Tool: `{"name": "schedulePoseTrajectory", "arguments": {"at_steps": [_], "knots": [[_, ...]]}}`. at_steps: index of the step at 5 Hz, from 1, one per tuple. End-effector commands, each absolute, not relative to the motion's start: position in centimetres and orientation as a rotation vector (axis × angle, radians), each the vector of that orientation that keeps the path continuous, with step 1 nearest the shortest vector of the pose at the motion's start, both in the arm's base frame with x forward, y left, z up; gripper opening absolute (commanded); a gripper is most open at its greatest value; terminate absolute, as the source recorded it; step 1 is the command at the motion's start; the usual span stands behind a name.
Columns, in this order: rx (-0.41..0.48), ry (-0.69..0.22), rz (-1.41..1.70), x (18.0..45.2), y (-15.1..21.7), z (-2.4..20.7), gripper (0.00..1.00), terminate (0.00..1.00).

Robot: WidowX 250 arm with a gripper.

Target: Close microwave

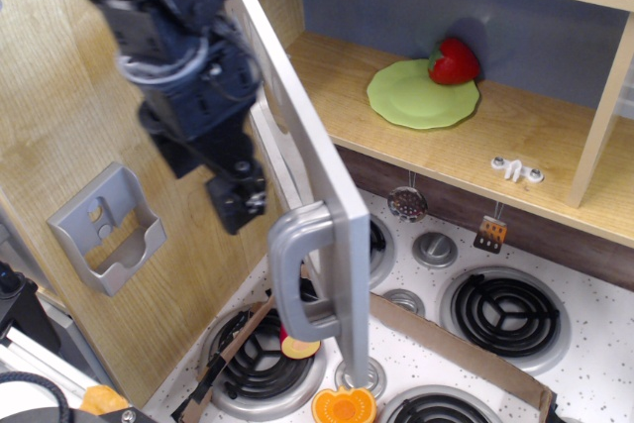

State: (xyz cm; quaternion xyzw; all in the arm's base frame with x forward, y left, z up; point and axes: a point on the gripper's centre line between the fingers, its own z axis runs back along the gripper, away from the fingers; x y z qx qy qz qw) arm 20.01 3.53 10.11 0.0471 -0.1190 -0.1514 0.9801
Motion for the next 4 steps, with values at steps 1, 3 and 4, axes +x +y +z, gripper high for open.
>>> {"name": "schedulePoseTrajectory", "arguments": {"at_steps": [1,3,4], "knots": [[0.093,-0.337,-0.340,24.7,1.1,10.7,1.00,0.00],[0.096,-0.370,-0.376,27.8,-1.3,10.8,1.00,0.00],[0.091,-0.385,-0.402,29.3,-2.1,10.7,1.00,0.00]]}}
